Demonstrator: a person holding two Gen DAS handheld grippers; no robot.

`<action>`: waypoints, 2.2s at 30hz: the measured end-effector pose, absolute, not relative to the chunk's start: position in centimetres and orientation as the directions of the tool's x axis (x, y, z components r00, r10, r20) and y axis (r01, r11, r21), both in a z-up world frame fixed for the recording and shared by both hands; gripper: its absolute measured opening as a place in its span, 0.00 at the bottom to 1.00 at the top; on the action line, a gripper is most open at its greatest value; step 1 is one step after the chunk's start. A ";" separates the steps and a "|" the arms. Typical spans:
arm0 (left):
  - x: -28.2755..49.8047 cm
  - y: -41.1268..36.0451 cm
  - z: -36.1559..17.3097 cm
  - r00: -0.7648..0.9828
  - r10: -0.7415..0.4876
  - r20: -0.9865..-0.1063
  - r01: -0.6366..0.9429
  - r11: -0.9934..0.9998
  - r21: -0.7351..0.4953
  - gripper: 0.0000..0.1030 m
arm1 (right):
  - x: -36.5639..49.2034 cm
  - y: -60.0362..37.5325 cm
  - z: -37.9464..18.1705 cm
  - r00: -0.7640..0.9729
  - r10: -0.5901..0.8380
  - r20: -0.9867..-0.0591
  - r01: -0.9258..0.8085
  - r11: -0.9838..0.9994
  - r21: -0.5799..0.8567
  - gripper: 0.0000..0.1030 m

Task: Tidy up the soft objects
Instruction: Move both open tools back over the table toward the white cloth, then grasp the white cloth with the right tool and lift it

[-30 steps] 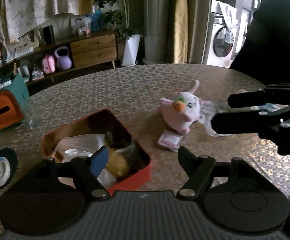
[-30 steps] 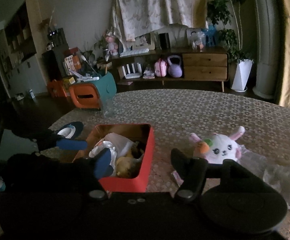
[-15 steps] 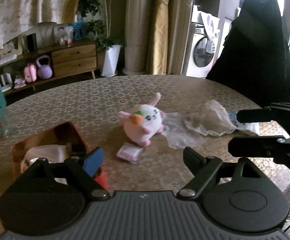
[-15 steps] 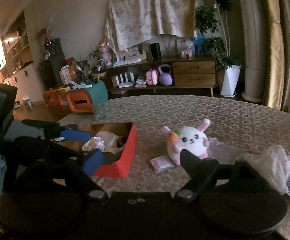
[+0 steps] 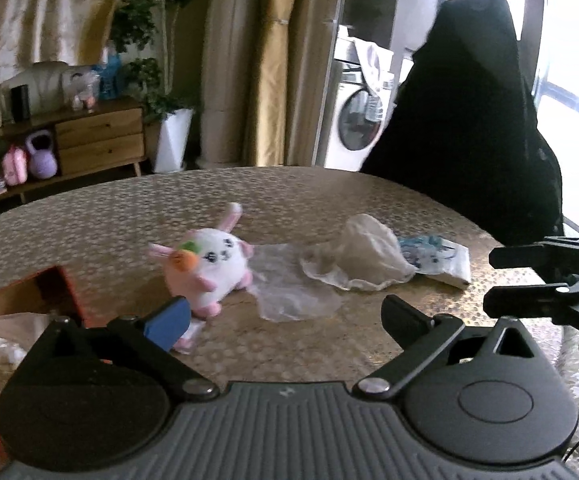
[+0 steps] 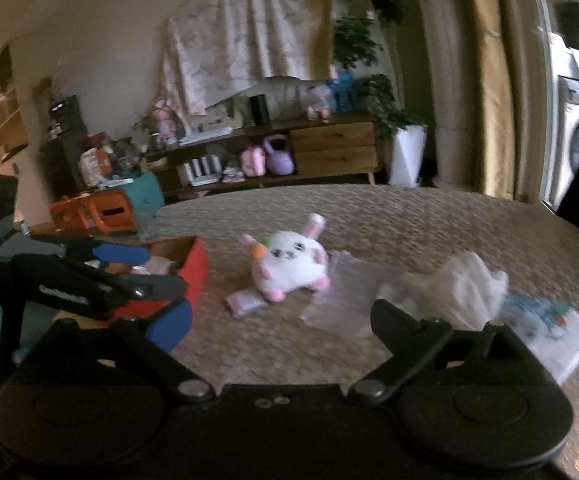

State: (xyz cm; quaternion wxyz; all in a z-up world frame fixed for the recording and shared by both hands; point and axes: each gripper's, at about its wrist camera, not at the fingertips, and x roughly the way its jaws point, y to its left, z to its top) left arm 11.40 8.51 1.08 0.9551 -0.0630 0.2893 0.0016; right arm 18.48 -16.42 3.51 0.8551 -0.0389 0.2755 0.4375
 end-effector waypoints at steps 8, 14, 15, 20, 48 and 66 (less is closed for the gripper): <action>14.4 5.9 -0.4 0.825 -0.071 -0.561 -0.013 0.989 -0.145 0.99 | 21.7 -21.7 1.1 0.561 0.627 -0.541 -0.657 0.734 0.169 0.93; 17.4 4.8 -2.3 0.809 -0.061 -0.585 -0.041 0.986 -0.160 0.99 | 24.1 -24.2 0.0 0.618 0.562 -0.549 -0.600 0.789 0.133 0.93; 17.9 4.6 -2.5 0.806 -0.054 -0.589 -0.048 0.987 -0.156 0.99 | 24.6 -24.6 -0.2 0.622 0.557 -0.551 -0.592 0.795 0.135 0.93; 20.5 4.2 -4.0 0.796 -0.018 -0.605 -0.077 0.988 -0.131 0.99 | 27.3 -25.4 -1.1 0.638 0.530 -0.559 -0.556 0.819 0.142 0.93; 29.0 4.5 -12.1 0.705 0.081 -0.705 -0.167 0.985 -0.054 0.99 | 38.9 -13.4 -6.6 0.573 0.498 -0.651 -0.624 0.780 0.047 0.93; 29.0 4.5 -12.6 0.708 0.115 -0.697 -0.165 0.986 -0.004 0.76 | 38.7 -9.4 -9.9 0.622 0.390 -0.679 -0.638 0.755 -0.151 0.61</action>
